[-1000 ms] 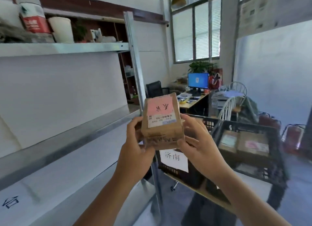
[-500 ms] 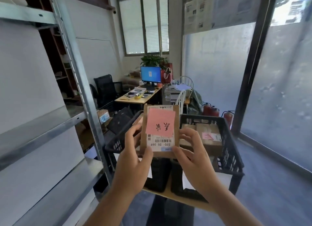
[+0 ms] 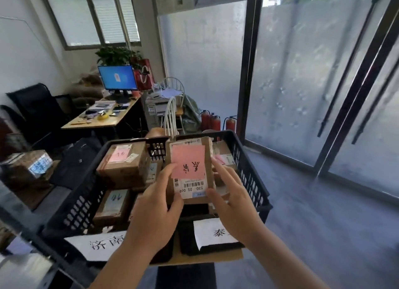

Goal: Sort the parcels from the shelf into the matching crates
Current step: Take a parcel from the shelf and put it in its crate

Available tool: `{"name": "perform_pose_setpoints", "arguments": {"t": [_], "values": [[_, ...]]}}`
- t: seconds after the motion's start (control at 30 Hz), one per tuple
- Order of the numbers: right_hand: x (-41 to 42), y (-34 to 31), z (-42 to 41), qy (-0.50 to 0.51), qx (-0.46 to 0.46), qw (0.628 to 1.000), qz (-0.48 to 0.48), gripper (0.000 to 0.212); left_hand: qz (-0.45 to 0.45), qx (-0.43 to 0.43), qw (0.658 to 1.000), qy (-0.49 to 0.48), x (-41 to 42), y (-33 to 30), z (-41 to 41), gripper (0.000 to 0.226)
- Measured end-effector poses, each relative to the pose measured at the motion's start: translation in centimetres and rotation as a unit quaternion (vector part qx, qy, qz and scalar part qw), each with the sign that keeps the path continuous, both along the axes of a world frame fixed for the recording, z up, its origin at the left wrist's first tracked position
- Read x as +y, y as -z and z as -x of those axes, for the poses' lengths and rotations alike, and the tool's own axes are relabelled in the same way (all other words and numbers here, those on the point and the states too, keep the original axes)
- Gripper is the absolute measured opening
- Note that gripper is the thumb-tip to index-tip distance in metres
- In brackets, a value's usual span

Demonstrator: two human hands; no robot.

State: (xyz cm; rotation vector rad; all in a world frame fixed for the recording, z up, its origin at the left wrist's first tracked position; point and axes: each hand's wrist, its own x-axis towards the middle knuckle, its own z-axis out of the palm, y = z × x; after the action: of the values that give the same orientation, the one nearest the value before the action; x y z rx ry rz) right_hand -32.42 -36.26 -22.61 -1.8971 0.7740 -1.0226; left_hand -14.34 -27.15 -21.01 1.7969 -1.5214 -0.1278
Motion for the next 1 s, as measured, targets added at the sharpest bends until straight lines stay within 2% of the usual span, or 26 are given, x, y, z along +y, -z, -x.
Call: {"name": "perform_pose_setpoints", "arguments": {"t": [0.2, 0.3, 0.33, 0.4, 0.47, 0.57, 0.67, 0.83, 1.0], "values": [[-8.2, 2.8, 1.6, 0.000, 0.044, 0.999, -0.032, 0.074, -0.044, 0.011, 0.999, -0.002, -7.2, 2.0, 1.9, 0.067], [-11.7, 4.3, 1.7, -0.016, 0.059, 0.996, -0.071, 0.069, -0.080, 0.061, 0.995, -0.015, -10.2, 2.9, 2.9, 0.073], [-12.7, 4.6, 1.7, -0.015, 0.074, 0.993, -0.086, 0.080, -0.091, 0.087, 0.992, -0.011, -11.0, 3.2, 3.3, 0.076], [-14.5, 5.4, 1.3, 0.005, 0.127, 0.988, -0.090, 0.114, -0.116, 0.135, 0.984, -0.004, -12.4, 3.8, 3.9, 0.079], [-16.0, 6.2, 0.7, 0.030, 0.188, 0.979, -0.070, 0.126, -0.139, 0.174, 0.975, -0.005, -13.4, 4.6, 4.2, 0.080], [-18.0, 6.8, -0.1, 0.041, 0.269, 0.962, -0.013, 0.121, -0.183, 0.195, 0.963, -0.018, -14.3, 5.7, 4.0, 0.084], [-19.1, 7.4, -0.7, 0.002, 0.357, 0.934, 0.025, 0.111, -0.209, 0.194, 0.958, -0.037, -14.6, 6.1, 2.5, 0.083], [-17.2, 9.4, -4.0, -0.027, 0.427, 0.900, -0.079, 0.100, -0.136, 0.161, 0.970, -0.125, -15.7, 5.7, -2.6, 0.066], [-14.5, 12.9, -9.7, -0.001, 0.442, 0.882, -0.163, 0.096, -0.096, 0.141, 0.978, -0.116, -16.5, 5.0, -6.6, 0.058]]}}
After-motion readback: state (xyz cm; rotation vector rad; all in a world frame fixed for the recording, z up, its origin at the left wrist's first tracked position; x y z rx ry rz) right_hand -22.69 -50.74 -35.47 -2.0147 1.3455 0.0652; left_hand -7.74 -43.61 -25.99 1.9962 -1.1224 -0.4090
